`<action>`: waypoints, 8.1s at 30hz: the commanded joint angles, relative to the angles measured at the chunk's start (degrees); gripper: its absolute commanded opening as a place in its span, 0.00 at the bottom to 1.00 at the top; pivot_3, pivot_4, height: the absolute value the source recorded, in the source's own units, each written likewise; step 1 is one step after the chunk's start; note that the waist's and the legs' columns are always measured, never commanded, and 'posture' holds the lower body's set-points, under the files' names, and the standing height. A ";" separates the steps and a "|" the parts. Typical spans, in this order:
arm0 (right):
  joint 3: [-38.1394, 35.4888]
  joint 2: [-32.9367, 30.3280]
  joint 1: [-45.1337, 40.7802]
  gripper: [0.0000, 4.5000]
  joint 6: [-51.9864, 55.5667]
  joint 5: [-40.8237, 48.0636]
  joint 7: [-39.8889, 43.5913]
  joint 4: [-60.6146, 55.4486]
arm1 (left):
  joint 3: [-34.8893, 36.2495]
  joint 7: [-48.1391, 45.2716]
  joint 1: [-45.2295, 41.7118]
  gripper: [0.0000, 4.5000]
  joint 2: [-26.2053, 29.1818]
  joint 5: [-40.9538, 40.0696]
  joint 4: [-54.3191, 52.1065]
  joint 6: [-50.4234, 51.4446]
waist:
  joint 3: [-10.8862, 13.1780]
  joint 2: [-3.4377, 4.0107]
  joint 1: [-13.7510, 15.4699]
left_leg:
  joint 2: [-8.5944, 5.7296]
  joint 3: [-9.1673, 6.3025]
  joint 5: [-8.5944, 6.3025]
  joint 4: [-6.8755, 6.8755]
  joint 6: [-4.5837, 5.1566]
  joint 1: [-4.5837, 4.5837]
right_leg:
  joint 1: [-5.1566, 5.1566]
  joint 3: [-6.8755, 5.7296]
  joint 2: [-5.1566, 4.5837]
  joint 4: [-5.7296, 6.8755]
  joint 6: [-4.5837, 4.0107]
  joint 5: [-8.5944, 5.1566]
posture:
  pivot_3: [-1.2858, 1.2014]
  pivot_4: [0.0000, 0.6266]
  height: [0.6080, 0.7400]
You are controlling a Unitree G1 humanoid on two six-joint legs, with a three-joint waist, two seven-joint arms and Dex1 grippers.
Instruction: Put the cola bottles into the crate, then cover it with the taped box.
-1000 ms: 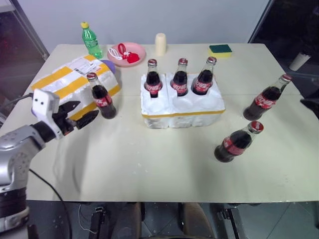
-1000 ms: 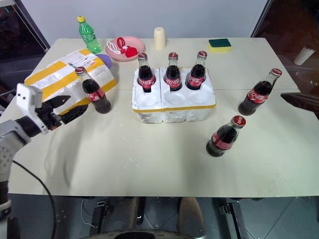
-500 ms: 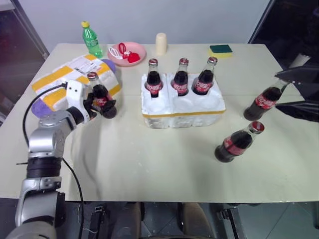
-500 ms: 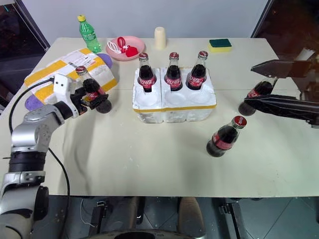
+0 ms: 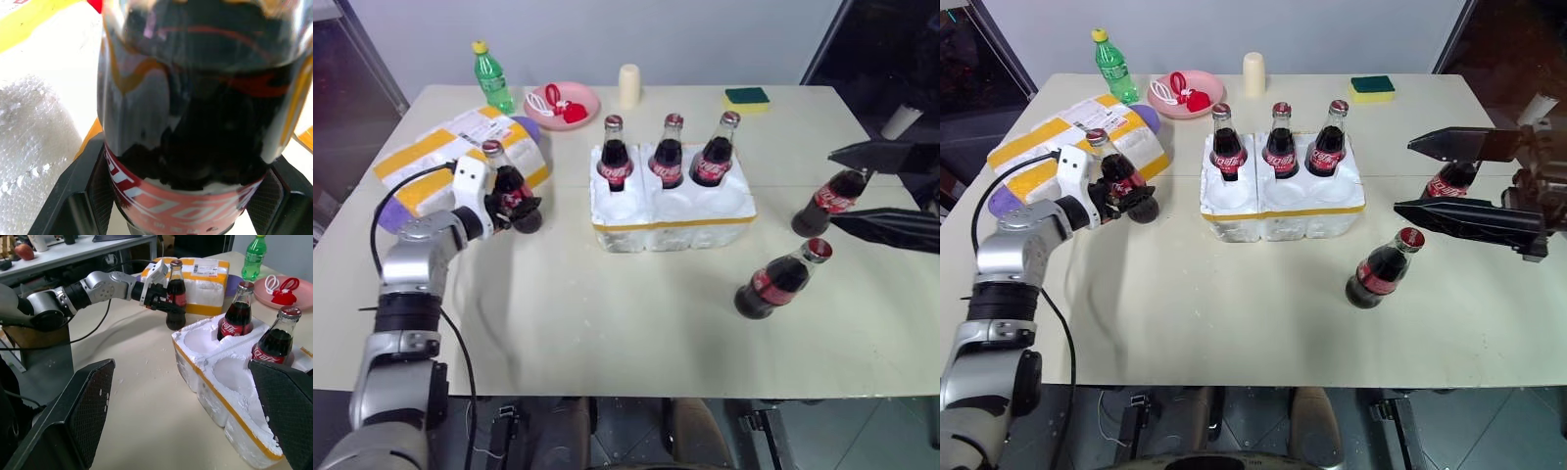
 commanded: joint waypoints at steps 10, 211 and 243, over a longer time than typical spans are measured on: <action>-4.97 2.94 4.04 1.00 0.16 1.01 -4.28 -3.34 | 0.26 -20.17 -20.20 0.63 6.28 -20.48 -9.85 21.54 | 0.12 -0.10 0.20 | -0.03 -0.28 0.00 0.77 0.02 -0.72 | -0.49 -0.15 0.05 0.66 0.14 0.01 | 0.52 0.24 0.99; 26.21 36.31 -18.14 0.63 -19.81 -29.96 -28.35 12.78 | -6.45 -9.12 -2.61 1.00 2.47 -20.55 -40.10 16.12 | 0.48 0.77 -1.30 | -0.05 -0.37 0.02 0.66 0.05 -0.63 | -0.52 -0.01 0.18 0.79 0.08 -0.02 | 0.52 0.24 0.99; 13.84 15.05 -14.69 0.98 -2.43 -22.65 -11.65 6.17 | 15.92 2.88 26.68 1.00 22.74 3.54 -39.24 1.31 | 0.47 0.75 -1.49 | -0.04 -0.39 -0.01 0.49 0.08 -0.58 | -0.53 -0.05 0.18 0.73 0.04 -0.05 | 0.52 0.24 0.99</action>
